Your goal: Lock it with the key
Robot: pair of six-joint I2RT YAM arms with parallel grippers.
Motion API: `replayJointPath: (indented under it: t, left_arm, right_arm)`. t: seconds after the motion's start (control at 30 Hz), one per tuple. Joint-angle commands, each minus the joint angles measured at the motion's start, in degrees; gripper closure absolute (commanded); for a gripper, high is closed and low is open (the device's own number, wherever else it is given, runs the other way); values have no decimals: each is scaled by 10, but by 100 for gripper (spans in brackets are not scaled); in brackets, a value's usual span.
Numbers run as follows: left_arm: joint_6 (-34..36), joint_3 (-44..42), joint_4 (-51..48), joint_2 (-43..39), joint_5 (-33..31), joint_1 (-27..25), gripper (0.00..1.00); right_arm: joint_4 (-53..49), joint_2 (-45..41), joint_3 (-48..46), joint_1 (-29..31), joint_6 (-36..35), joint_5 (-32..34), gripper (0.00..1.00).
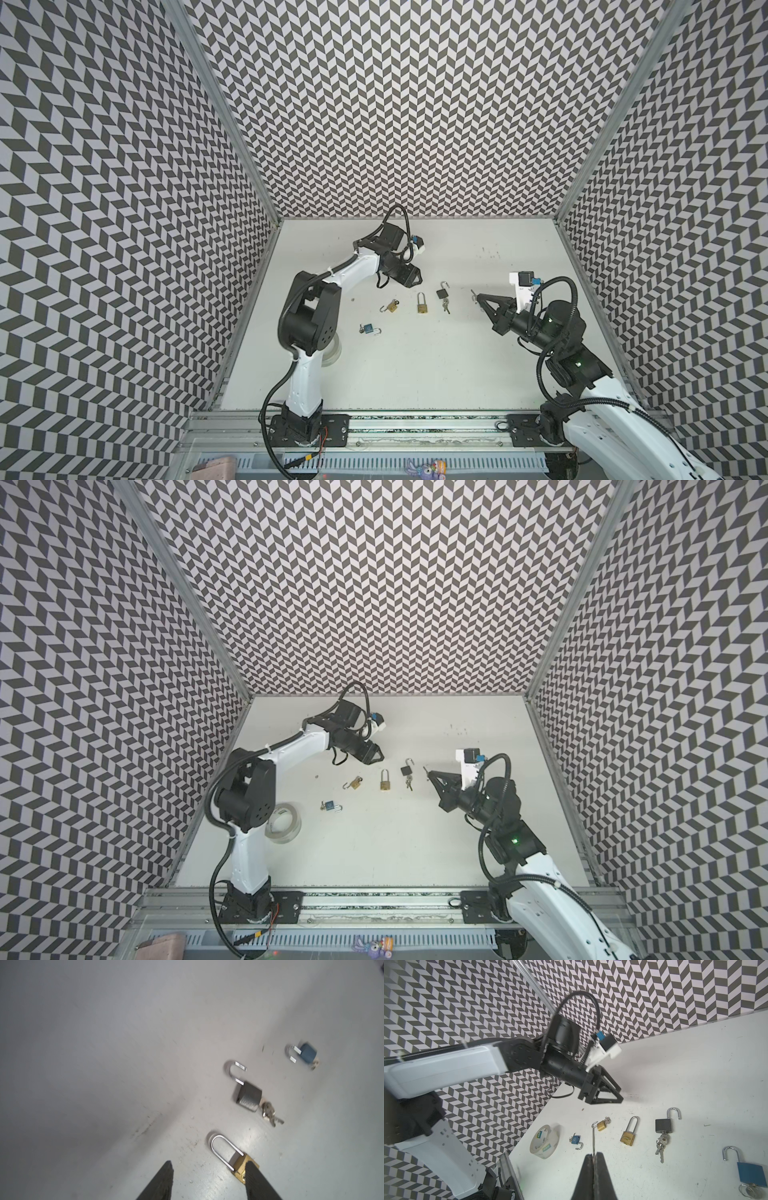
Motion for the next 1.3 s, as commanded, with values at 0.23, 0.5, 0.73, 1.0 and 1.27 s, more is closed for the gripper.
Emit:
replayJointPath:
  t: [0.23,0.5,0.73,1.0,1.27]
  left_arm:
    - [-196,-258,242,-330,-120,0,33]
    - [-288,-442,313,-467,-124,0,32]
    - [-321,-499,340,-500,-115,0,31]
    - [-307,-489,330,-500,-113,1,32]
    - [-309,-493,329,-503,-110,0,32]
  right_arm:
    - [2,114,55,132,-51,163,100]
    - [38,248,82,210,-18,288,100]
    - [109,357,87,223,57,308,100]
    - [173,449,95,223,108,332,100]
    - [175,539,132,222,136,340,100]
